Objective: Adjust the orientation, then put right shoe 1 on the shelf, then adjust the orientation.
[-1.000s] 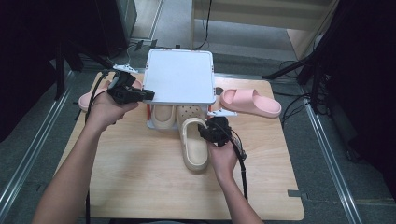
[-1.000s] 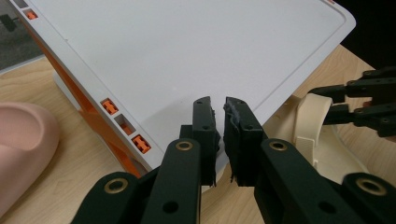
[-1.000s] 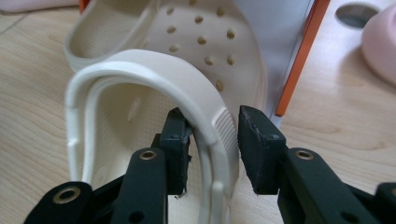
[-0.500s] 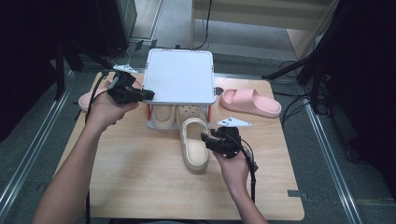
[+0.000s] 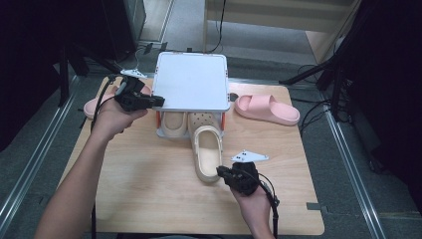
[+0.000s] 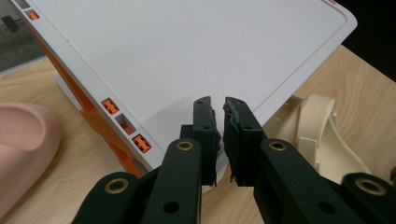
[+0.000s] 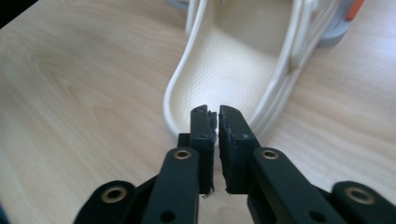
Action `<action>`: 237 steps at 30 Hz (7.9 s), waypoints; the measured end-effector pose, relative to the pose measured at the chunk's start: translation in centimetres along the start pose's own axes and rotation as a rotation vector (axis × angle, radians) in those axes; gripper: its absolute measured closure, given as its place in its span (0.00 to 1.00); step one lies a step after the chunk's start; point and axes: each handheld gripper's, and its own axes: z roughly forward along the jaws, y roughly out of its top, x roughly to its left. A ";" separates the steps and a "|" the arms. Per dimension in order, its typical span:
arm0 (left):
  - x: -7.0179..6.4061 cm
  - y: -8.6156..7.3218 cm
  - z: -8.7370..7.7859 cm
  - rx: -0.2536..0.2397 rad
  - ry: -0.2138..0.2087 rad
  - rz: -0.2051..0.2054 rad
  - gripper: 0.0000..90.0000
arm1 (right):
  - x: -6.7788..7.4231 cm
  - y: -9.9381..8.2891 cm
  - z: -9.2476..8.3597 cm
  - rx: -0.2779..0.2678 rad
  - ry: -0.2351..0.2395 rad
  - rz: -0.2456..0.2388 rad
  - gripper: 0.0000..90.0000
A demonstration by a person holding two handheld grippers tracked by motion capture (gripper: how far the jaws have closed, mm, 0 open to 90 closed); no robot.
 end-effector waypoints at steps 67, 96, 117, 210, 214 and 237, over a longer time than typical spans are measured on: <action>0.4 -0.1 -0.4 0.000 -0.041 -0.030 0.83 | -4.1 7.8 8.6 -0.051 0.000 0.009 0.89; 0.8 -2.4 -4.9 -0.010 0.009 -0.039 0.42 | -4.8 3.6 -0.1 -0.106 0.129 -0.106 0.52; 4.3 -6.1 -6.5 -0.020 0.109 -0.121 0.66 | -6.2 5.3 1.5 -0.087 0.137 -0.086 0.53; 18.3 -11.4 1.1 0.060 0.276 -0.344 0.99 | -5.3 2.3 1.6 -0.005 0.088 -0.060 0.55; 17.5 -11.5 1.2 0.060 0.269 -0.344 0.99 | -5.2 2.5 1.7 -0.003 0.093 -0.068 0.55; 11.7 -11.3 2.9 0.100 0.224 -0.298 0.99 | -4.9 4.0 2.7 0.017 0.127 -0.120 0.55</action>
